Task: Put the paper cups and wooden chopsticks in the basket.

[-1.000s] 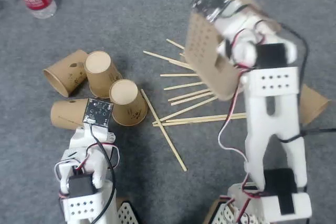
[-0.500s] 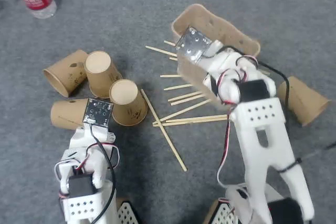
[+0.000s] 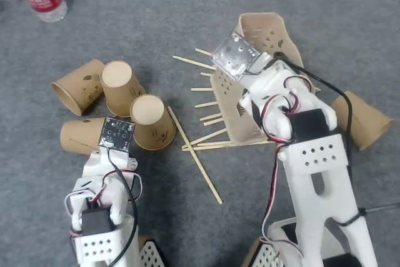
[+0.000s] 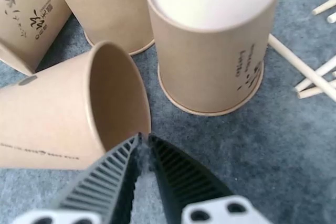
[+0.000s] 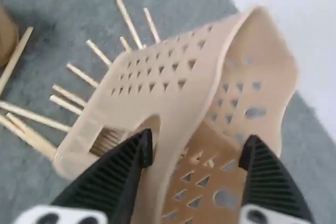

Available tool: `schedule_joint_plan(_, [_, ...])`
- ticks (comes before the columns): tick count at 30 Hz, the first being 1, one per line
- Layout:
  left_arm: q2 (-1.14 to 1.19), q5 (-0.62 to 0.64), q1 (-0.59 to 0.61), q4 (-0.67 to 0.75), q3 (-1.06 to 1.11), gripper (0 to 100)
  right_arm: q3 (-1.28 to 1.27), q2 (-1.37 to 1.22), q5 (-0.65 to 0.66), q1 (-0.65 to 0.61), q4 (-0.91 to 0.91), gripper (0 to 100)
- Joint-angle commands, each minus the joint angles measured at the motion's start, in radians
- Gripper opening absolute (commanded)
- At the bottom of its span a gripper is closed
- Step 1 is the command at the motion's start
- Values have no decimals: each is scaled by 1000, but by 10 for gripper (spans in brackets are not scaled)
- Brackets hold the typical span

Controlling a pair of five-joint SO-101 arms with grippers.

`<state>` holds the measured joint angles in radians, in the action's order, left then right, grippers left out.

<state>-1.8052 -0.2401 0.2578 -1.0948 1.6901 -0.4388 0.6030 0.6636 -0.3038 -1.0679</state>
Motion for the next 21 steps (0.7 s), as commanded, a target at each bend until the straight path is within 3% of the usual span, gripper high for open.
schedule_joint_plan(1, [-15, -9, 3, 2, -7, 16, 15, 44, 23, -12, -73, 284])
schedule_joint_plan(5, [-15, -9, 3, 2, -7, 16, 71, 44, 23, -33, -150, 284])
schedule_joint_plan(13, [-15, -9, 3, 2, -7, 16, 434, 36, -28, -219, -325, 284])
schedule_joint_plan(16, [-15, -9, 3, 2, -7, 16, 580, 30, -40, -136, -340, 284])
schedule_joint_plan(21, [-15, -9, 3, 2, -7, 16, 672, 41, -57, 124, -318, 284])
